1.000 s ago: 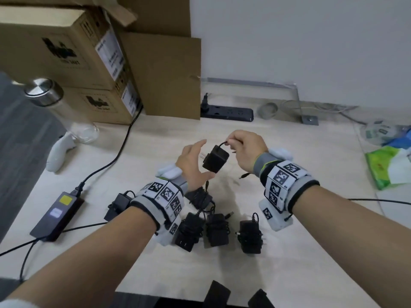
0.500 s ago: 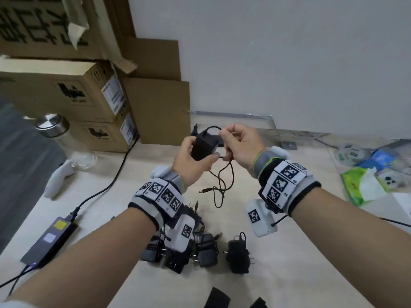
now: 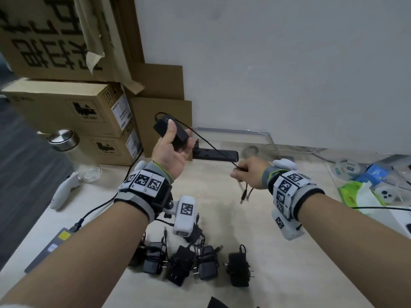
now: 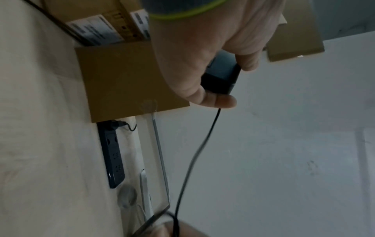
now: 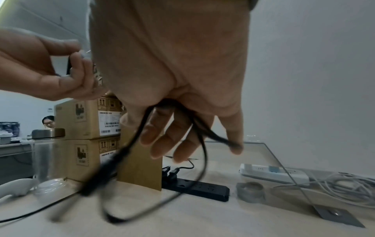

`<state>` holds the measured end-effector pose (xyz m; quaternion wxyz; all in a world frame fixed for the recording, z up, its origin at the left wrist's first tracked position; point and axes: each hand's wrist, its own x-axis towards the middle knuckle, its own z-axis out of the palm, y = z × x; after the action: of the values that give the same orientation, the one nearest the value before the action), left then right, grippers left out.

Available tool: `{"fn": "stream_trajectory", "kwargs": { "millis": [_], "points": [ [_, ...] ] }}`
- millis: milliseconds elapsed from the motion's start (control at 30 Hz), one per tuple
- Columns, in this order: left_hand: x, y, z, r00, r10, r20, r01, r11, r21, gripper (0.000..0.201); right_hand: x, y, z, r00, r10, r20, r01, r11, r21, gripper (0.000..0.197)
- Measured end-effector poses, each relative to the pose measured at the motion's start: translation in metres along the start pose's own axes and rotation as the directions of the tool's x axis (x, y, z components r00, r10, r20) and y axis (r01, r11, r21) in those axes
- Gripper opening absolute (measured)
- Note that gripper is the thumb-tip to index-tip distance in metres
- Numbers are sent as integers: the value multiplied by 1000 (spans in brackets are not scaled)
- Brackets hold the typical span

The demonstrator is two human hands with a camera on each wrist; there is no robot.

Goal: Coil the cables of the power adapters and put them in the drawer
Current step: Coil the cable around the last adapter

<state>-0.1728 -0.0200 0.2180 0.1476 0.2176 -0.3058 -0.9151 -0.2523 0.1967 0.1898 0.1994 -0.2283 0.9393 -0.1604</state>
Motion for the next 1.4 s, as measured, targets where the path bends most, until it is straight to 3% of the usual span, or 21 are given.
{"fn": "stream_trajectory", "kwargs": {
  "millis": [100,200,300,400,533,600,700,800,933,1100,1167,1267,1367,1400],
  "points": [
    [1,2,-6,999,-15,-44,14,1000,-26,56,0,5,4,999,-12,-50,20,990,142,32],
    [0,-2,-10,999,-22,-47,22,1000,-5,64,2,4,7,992,28,-127,27,911,412,43],
    [-4,-8,-5,996,-83,20,83,997,10,70,1,-6,7,989,81,-120,11,785,619,62],
    [-13,-23,9,978,-178,110,163,977,134,69,2,-21,10,990,77,-114,19,742,670,71],
    [-20,-38,22,980,-173,93,142,952,271,89,-3,-39,14,1000,-24,-4,17,555,832,55],
    [-19,-35,20,982,-174,78,143,944,297,73,-9,-41,12,993,-109,39,17,471,882,33],
    [-15,-31,12,971,-215,108,171,933,317,62,-14,-40,9,991,-134,0,68,503,862,22],
    [-13,-30,9,976,-169,133,119,939,321,61,-14,-39,12,996,-50,-75,90,533,842,30],
    [-10,-33,5,990,-122,72,87,928,362,52,-13,-41,14,975,95,-201,134,470,872,31],
    [-2,-31,-12,993,-115,-24,117,947,300,49,-2,-33,0,867,405,-290,150,343,927,33],
    [-1,-28,-14,992,-121,-30,125,965,231,47,0,-28,-3,844,456,-281,101,380,919,30],
    [-1,-23,-10,993,-115,-22,117,982,151,50,1,-20,0,869,445,-218,-62,534,843,25],
    [-3,-21,-2,992,-127,-24,128,989,73,50,-2,-14,6,882,415,-225,-220,783,582,40],
    [-3,-21,0,991,-130,-25,131,989,60,51,-4,-17,8,888,383,-255,-215,836,506,46]
  ]
}}
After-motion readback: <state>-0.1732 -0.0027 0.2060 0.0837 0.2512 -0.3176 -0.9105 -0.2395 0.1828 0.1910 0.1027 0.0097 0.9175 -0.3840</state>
